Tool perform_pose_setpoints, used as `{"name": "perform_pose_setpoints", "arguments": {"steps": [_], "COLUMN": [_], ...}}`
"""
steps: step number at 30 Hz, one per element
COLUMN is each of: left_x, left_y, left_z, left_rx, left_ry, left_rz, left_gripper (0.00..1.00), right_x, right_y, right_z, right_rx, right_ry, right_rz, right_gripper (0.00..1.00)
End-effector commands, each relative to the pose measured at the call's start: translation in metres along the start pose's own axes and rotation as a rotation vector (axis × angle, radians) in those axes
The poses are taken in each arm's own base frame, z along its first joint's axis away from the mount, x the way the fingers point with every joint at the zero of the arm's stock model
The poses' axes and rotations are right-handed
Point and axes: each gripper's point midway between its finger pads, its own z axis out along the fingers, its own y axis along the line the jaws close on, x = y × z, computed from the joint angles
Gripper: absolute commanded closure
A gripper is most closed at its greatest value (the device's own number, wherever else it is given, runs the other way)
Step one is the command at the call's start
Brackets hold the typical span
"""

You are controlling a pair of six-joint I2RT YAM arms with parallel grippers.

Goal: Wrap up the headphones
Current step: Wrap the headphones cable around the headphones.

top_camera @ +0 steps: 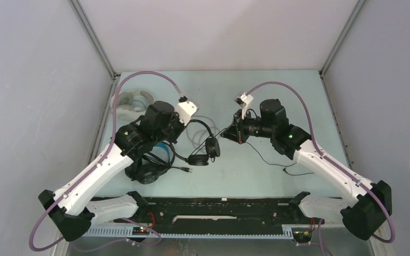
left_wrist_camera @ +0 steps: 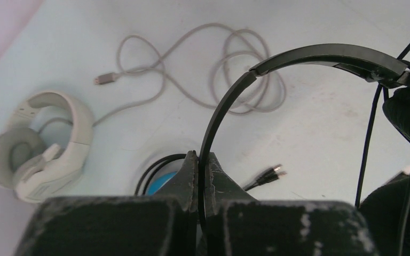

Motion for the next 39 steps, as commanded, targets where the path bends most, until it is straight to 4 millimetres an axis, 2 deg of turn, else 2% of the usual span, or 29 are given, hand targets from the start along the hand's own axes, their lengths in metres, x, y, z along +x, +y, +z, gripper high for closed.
{"name": "perform_pose_setpoints", "arguments": {"steps": [1,6,10,14,21,34,39], "left_x": [0.007,-0.004,-0.015,-0.022,-0.021,-0.022,-0.018], "left_y": [0.017,0.031,0.036,0.035,0.036,0.042,0.043], "left_z": [0.005,0.007,0.006,0.006,0.007,0.002,0.002], "left_rx": [-0.139,-0.238,-0.285,-0.29,-0.302,-0.342,-0.357], "left_ry": [0.042,-0.001,-0.047,-0.08,-0.09,-0.104,-0.096], "left_rz": [0.133,0.174,0.212,0.226,0.232,0.2,0.154], "left_gripper": [1.0,1.0,1.0,1.0,1.0,1.0,1.0], "right_x": [-0.017,-0.023,-0.028,-0.035,-0.049,-0.074,-0.082], "right_y": [0.017,0.045,0.053,0.056,0.065,0.074,0.069], "right_z": [-0.006,-0.011,-0.01,-0.007,-0.005,0.001,0.007], "right_rx": [-0.028,-0.174,-0.228,-0.257,-0.348,-0.398,-0.365], "right_ry": [0.026,0.059,0.058,0.043,0.032,-0.049,-0.076], "right_rz": [0.138,0.229,0.285,0.315,0.377,0.421,0.436], "right_gripper": [1.0,1.0,1.0,0.98,0.94,1.0,1.0]}}
